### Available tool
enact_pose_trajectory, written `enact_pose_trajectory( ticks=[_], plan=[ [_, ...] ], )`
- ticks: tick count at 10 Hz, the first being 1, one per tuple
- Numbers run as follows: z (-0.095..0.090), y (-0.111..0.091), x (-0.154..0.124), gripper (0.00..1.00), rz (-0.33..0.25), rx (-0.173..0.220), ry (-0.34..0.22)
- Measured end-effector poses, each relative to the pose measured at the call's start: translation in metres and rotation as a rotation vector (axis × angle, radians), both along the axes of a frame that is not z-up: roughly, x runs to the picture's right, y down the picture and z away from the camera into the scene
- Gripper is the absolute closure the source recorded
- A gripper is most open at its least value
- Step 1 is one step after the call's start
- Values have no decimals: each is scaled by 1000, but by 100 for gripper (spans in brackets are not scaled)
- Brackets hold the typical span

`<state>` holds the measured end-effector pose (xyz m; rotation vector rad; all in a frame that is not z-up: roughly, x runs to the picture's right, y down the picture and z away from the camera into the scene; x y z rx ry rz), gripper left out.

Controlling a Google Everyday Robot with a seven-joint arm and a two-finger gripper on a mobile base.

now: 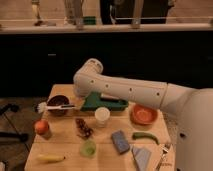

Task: Place brush in plastic cup

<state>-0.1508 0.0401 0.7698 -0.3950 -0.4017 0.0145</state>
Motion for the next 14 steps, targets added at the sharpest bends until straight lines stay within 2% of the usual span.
enact_pose_trajectory(
  ticks=[2, 7, 8, 12, 14],
  plan=[
    [8, 8, -7, 20, -16, -26, -44],
    [8, 9, -8, 20, -15, -27, -46],
    [10, 10, -10, 20, 7, -28, -40],
    [31, 21, -58, 20, 39, -31, -42],
    [45, 28, -67, 20, 50, -50, -38]
  ],
)
